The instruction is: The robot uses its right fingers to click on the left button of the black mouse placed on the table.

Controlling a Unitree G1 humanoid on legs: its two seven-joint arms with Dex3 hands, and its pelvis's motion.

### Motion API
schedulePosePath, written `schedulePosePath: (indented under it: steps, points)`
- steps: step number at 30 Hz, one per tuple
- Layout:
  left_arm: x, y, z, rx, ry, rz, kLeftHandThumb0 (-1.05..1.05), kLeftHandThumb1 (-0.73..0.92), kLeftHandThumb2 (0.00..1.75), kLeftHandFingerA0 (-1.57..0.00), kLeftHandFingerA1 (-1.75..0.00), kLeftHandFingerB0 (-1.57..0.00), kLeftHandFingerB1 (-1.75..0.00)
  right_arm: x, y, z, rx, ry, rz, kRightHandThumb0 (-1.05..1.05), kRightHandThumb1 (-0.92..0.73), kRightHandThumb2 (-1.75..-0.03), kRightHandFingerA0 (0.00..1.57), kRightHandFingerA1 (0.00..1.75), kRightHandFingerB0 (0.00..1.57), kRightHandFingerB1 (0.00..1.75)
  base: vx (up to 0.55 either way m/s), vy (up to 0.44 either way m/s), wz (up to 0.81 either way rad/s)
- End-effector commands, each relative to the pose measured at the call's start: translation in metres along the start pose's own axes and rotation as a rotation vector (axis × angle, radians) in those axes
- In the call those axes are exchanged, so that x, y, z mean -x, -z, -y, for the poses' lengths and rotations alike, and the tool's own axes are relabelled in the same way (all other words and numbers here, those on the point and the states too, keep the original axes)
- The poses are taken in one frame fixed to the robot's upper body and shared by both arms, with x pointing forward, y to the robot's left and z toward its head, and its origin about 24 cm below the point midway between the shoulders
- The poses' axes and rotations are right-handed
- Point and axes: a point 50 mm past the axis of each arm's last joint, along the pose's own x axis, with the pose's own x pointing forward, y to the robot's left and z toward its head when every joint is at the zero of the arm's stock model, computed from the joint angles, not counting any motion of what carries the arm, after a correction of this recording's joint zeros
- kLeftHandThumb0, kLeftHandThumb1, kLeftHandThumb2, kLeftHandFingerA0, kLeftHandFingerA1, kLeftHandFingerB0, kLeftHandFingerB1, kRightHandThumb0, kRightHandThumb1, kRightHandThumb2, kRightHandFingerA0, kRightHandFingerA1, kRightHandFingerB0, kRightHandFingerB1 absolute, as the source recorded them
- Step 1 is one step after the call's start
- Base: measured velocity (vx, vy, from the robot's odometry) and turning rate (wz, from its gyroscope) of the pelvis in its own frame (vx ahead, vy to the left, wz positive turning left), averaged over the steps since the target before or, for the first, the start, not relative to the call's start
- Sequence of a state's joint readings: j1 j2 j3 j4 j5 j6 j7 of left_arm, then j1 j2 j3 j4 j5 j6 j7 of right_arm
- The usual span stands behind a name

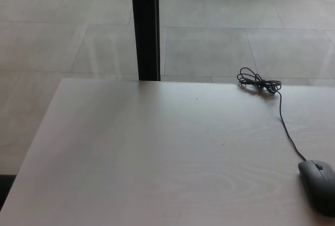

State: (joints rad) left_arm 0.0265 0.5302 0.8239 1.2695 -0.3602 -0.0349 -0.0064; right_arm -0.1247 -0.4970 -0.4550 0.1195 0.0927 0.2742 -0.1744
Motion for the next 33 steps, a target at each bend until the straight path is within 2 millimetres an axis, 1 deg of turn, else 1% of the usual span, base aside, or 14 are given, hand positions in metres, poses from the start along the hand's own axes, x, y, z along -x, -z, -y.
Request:
schedulePosePath:
  steps: [1,2,3,5,6,9,10,14,16,25,28,30,31,33]
  points:
    - [0.0,-0.007,-0.005,0.011,0.001,0.015,-0.95,0.92,0.8,-0.6,-1.66,-0.3,-0.42,0.016,-0.032,-0.045,0.407,-0.154,0.278,-0.89,-0.77,-1.16,0.43,0.63,0.16,0.44,0.0,0.0,0.0]
    - [0.0,-0.007,-0.005,0.011,0.0,0.015,-0.95,0.92,0.8,-0.6,-1.66,-0.3,-0.42,0.016,-0.032,-0.045,0.408,-0.154,0.278,-0.89,-0.77,-1.16,0.43,0.63,0.16,0.44,0.0,0.0,0.0]
    - [-0.001,-0.008,-0.004,0.014,-0.009,0.015,-0.95,0.92,0.83,-0.65,-1.75,-0.34,-0.43,0.019,-0.031,-0.054,0.457,-0.17,0.29,-0.94,-0.92,-0.77,0.41,0.54,0.25,0.3,0.0,0.0,0.0]
    - [-0.001,-0.009,-0.004,0.004,0.011,0.025,-0.94,0.92,0.85,-0.68,-1.75,-0.31,-0.45,0.022,-0.028,-0.06,0.481,-0.197,0.301,-0.96,-0.92,-0.77,0.29,0.54,0.22,0.3,0.0,0.0,0.0]
    - [-0.001,-0.009,-0.004,-0.003,0.013,0.029,-1.04,0.84,0.99,-0.72,-1.53,-0.28,-0.47,0.023,-0.027,-0.064,0.506,-0.208,0.307,-0.88,-0.74,-1.19,0.22,0.58,0.15,0.42,0.0,0.0,0.0]
    - [0.0,-0.009,-0.005,-0.005,0.011,0.037,-0.94,0.92,0.79,-0.59,-1.65,-0.33,-0.42,0.026,-0.019,-0.074,0.606,-0.253,0.341,-0.87,-0.74,-1.18,0.16,0.58,0.15,0.43,0.0,0.0,0.0]
    - [0.0,-0.009,-0.005,-0.004,0.011,0.036,-0.96,0.92,0.8,-0.59,-1.66,-0.32,-0.42,0.027,-0.017,-0.077,0.637,-0.266,0.349,-0.99,-0.91,-0.76,0.16,0.54,0.23,0.3,0.0,0.0,0.0]
    - [0.0,-0.01,-0.004,0.001,0.021,0.031,-1.05,0.91,0.87,-0.61,-1.63,-0.29,-0.43,0.026,-0.01,-0.081,0.732,-0.296,0.37,-1.01,-0.92,-0.79,0.14,0.52,0.24,0.33,0.0,0.0,0.0]
    - [0.0,-0.01,-0.004,-0.019,0.018,0.035,-0.97,0.92,0.87,-0.59,-1.27,-0.3,-0.43,0.026,-0.009,-0.082,0.762,-0.308,0.384,-1.03,-0.92,-0.8,0.12,0.52,0.23,0.33,0.0,0.0,0.0]
    - [0.0,-0.012,-0.005,-0.027,0.008,0.046,-1.05,0.86,1.03,-0.76,-1.51,-0.29,-0.46,0.031,0.003,-0.094,0.875,-0.384,0.409,-1.05,-0.92,-0.81,0.1,0.48,0.21,0.32,0.0,0.0,0.0]
    - [-0.001,-0.013,-0.004,-0.032,0.016,0.042,-0.99,0.92,0.84,-0.66,-1.16,-0.31,-0.42,0.035,0.007,-0.102,0.96,-0.428,0.451,-1.02,-0.92,-0.78,0.12,0.49,0.23,0.32,0.0,0.0,0.0]
    - [-0.001,-0.012,-0.005,-0.03,0.016,0.041,-1.0,0.92,0.84,-0.67,-1.15,-0.31,-0.42,0.035,0.008,-0.103,1.005,-0.445,0.463,-1.02,-0.92,-0.79,0.12,0.47,0.22,0.32,0.0,0.0,0.0]
    - [-0.001,-0.013,-0.005,-0.03,0.015,0.045,-0.99,0.92,0.85,-0.7,-1.45,-0.31,-0.42,0.036,0.009,-0.105,1.027,-0.451,0.477,-1.0,-0.92,-0.78,0.14,0.46,0.24,0.32,0.0,0.0,0.0]
    - [0.0,-0.012,-0.005,-0.024,0.01,0.046,-1.0,0.92,0.84,-0.69,-1.24,-0.32,-0.43,0.038,0.012,-0.107,1.066,-0.469,0.515,-1.04,-0.92,-0.8,0.14,0.47,0.25,0.33,0.0,0.0,0.0]
